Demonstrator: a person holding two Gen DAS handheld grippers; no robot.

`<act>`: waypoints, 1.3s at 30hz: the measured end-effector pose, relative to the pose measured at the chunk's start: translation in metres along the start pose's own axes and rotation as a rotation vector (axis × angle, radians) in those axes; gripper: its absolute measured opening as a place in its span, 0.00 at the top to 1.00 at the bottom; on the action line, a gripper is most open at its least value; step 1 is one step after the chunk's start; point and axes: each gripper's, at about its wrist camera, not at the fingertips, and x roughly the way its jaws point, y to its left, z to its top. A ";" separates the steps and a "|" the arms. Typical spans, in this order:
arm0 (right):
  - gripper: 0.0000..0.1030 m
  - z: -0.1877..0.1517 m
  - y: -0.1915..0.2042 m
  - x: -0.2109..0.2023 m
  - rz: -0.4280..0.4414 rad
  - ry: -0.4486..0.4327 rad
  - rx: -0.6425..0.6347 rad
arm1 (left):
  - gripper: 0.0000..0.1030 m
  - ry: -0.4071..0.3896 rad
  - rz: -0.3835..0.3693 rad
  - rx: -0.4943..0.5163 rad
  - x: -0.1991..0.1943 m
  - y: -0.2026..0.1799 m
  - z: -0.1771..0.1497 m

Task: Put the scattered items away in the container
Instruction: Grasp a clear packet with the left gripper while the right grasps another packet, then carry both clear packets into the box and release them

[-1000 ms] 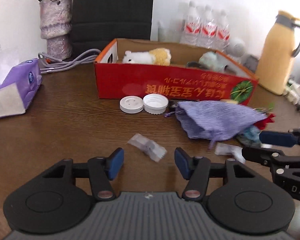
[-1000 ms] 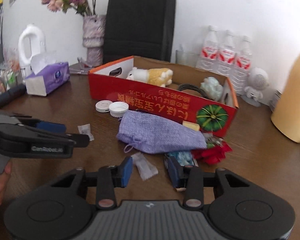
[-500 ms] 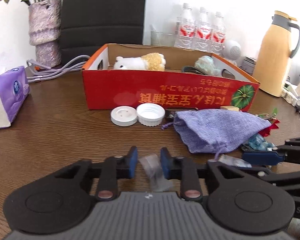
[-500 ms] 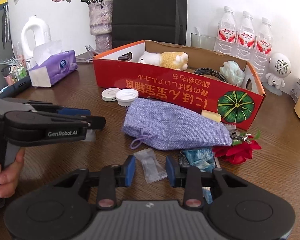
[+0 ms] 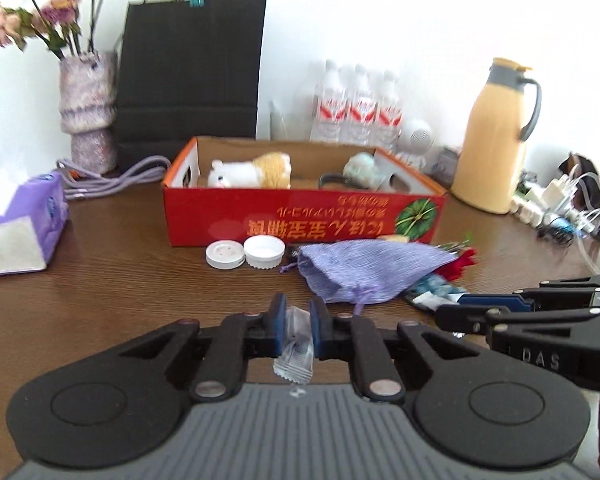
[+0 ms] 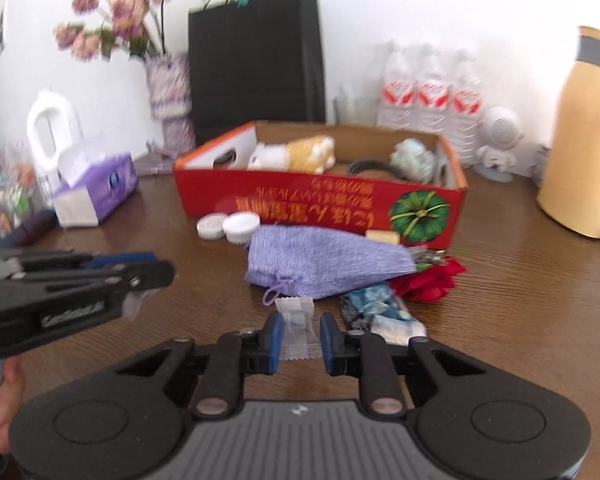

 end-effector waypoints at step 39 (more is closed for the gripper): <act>0.81 0.182 -0.087 0.065 -0.047 -0.027 0.082 | 0.87 0.049 0.104 0.174 0.161 0.046 0.180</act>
